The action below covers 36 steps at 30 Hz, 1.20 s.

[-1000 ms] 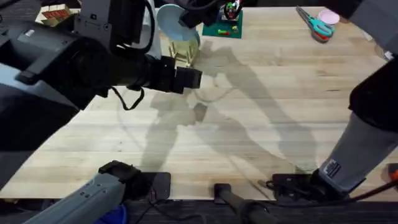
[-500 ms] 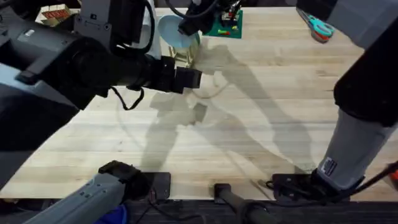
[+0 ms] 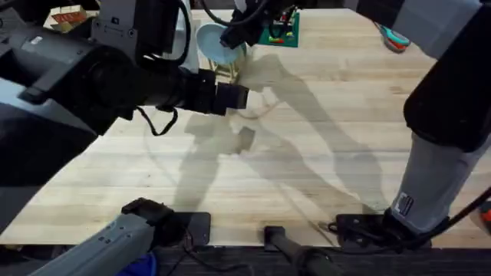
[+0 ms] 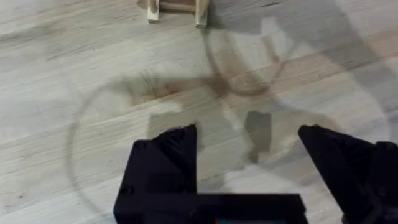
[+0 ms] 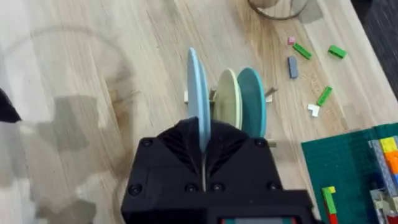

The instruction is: Pick up the plates from the table one by one and place each into a slot on the dish rack.

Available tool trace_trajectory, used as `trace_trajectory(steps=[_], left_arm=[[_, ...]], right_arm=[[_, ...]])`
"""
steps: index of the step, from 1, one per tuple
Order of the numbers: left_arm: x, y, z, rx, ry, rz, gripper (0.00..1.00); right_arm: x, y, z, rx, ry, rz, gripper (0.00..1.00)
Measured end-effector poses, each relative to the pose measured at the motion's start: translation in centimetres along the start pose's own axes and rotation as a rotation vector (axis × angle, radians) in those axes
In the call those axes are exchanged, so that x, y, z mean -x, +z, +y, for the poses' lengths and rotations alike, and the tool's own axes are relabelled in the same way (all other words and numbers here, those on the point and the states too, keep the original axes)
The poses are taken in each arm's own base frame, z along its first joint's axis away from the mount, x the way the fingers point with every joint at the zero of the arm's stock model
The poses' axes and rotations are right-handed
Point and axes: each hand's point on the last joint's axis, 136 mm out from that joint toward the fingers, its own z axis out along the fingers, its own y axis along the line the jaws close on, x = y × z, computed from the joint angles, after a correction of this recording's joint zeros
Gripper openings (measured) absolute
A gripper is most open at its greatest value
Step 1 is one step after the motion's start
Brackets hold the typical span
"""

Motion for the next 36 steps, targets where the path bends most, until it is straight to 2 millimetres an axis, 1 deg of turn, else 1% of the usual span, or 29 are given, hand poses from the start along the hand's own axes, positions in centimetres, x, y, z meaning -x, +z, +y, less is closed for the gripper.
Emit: trace_trajectory(steps=[26,32,36], left_arm=[[0.0,0.0,0.0,0.0,0.0,0.0,0.995],[0.0,0.0,0.0,0.0,0.0,0.0,0.994],[0.0,0.0,0.0,0.0,0.0,0.0,0.992]], right_arm=[[-0.1,0.2,0.0,-0.003,0.015,0.011,0.029],[-1.2,1.5,-0.3,-0.003,0.025,0.038,0.028],[-1.4,1.5,-0.8,-0.028,0.022,0.05,0.029]])
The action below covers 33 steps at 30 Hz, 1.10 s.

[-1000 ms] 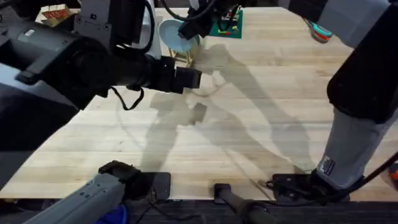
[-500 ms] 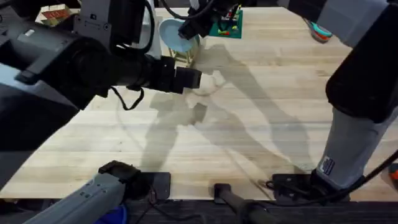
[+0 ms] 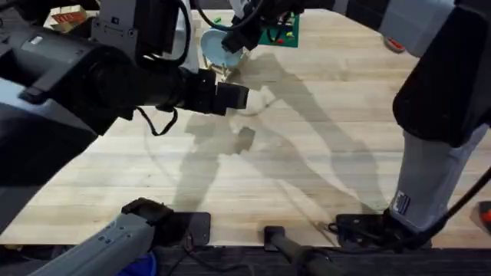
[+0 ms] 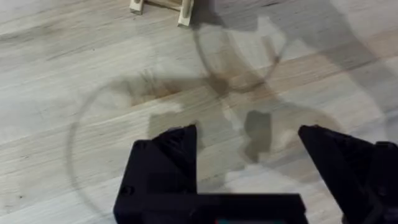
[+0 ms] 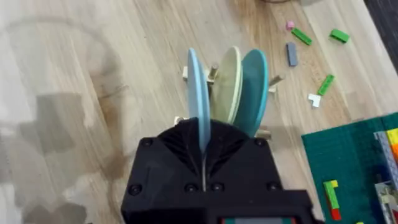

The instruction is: Pick up the plates from the table one by one and place each into a slot on the dish rack.

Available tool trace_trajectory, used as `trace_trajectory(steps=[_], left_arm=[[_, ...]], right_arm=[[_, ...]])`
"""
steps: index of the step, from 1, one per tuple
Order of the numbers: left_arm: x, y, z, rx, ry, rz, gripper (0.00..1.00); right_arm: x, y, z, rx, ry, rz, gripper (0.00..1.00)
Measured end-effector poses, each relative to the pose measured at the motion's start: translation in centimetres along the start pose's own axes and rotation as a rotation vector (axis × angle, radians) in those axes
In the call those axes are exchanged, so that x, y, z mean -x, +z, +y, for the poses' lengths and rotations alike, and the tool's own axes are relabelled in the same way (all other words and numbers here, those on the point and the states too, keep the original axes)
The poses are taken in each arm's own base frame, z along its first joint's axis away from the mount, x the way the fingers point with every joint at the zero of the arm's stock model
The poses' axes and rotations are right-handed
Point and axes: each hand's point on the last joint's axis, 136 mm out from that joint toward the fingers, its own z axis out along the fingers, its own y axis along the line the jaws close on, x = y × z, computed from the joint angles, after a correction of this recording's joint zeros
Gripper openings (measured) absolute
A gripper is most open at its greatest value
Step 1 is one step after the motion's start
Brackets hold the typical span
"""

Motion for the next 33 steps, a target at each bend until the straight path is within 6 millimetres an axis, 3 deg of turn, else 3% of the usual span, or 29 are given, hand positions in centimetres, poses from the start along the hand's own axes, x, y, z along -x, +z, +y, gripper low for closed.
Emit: trace_trajectory(steps=[20,29,33], left_arm=[[0.0,0.0,0.0,0.0,0.0,0.0,0.995],[-0.2,-0.2,-0.1,-0.007,0.005,0.006,0.996],[-0.1,-1.8,-0.3,-0.012,0.027,-0.035,0.996]], right_arm=[[-0.2,-0.5,0.2,-0.002,0.009,0.037,0.029],[3.7,-3.7,-0.7,-0.046,-0.021,-0.024,0.029],[4.0,-4.4,-1.2,-0.079,-0.024,-0.017,0.029]])
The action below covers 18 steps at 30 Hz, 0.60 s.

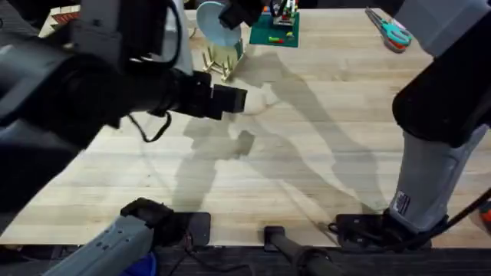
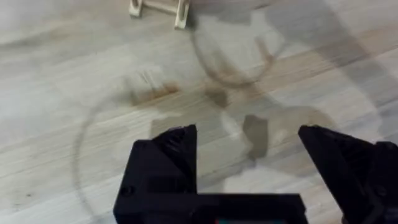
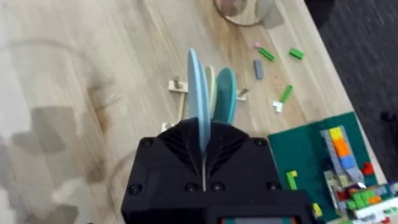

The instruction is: Pick up the plates from the table one by one and place each into a slot on the dish rack.

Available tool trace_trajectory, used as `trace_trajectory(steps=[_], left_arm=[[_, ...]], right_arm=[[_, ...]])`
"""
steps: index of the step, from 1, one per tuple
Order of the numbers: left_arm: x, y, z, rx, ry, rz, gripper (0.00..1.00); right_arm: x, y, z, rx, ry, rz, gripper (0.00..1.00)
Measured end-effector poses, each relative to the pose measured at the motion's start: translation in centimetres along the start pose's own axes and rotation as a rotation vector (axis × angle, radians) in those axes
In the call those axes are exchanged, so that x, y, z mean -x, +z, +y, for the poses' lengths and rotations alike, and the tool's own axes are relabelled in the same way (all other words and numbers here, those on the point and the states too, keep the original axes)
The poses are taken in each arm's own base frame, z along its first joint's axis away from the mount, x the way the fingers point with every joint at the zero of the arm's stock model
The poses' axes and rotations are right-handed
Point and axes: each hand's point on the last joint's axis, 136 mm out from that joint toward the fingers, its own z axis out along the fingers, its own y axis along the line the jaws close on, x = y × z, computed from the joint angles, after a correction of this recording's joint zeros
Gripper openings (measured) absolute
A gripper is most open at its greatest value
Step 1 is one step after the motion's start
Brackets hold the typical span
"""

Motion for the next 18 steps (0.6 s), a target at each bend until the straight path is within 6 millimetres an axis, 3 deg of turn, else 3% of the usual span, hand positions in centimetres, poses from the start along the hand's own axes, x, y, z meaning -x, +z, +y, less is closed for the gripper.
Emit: trace_trajectory(steps=[4,8,18], left_arm=[[0.6,-2.5,-0.4,-0.009,0.013,-0.075,0.995],[0.0,-4.0,-0.5,-0.011,0.014,-0.093,0.995],[-0.6,-4.3,-0.4,-0.009,0.012,-0.078,0.995]], right_arm=[[-0.1,-0.3,-0.3,-0.02,0.0,0.014,0.029],[0.2,-0.6,-0.6,-0.034,-0.003,0.011,0.029],[0.8,-1.0,-0.2,-0.068,-0.021,0.039,0.029]])
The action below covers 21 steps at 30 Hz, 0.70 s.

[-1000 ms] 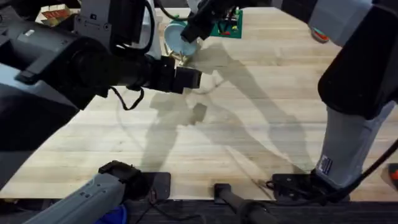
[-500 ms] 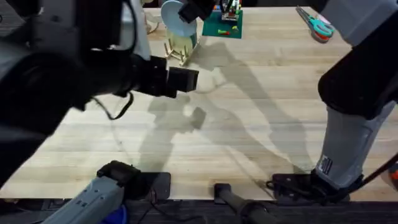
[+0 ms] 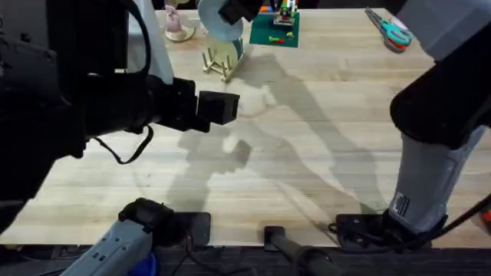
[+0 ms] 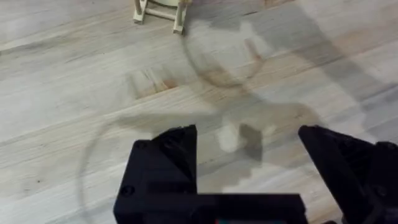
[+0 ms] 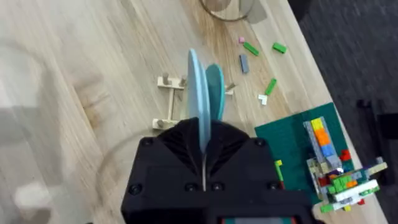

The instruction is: Pick up the plates from the table one by one and place each into a slot on the dish rack.

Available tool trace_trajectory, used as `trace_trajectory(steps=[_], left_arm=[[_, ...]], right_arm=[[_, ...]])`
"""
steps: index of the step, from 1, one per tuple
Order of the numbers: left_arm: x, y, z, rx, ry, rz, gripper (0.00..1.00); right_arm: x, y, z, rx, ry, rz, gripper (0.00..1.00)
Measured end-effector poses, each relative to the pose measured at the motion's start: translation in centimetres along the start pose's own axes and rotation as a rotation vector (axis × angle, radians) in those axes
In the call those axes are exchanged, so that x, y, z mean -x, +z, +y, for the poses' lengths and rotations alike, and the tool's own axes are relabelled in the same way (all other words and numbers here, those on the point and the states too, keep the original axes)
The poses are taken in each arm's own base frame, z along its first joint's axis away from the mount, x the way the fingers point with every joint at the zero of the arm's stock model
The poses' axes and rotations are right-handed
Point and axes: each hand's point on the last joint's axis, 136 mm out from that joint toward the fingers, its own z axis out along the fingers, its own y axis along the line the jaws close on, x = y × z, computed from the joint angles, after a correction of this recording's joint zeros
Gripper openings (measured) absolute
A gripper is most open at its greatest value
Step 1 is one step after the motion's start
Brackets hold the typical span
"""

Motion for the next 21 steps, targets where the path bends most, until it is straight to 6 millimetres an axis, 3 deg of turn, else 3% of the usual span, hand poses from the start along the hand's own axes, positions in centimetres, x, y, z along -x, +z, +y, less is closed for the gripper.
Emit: trace_trajectory(steps=[7,21], left_arm=[[-0.1,0.0,0.0,0.0,0.001,0.004,0.995],[-0.1,0.0,0.0,0.0,0.004,0.004,0.995]], right_arm=[[1.1,0.3,1.7,-0.001,-0.015,0.001,0.029],[0.8,0.2,1.1,-0.028,0.072,0.015,0.029]])
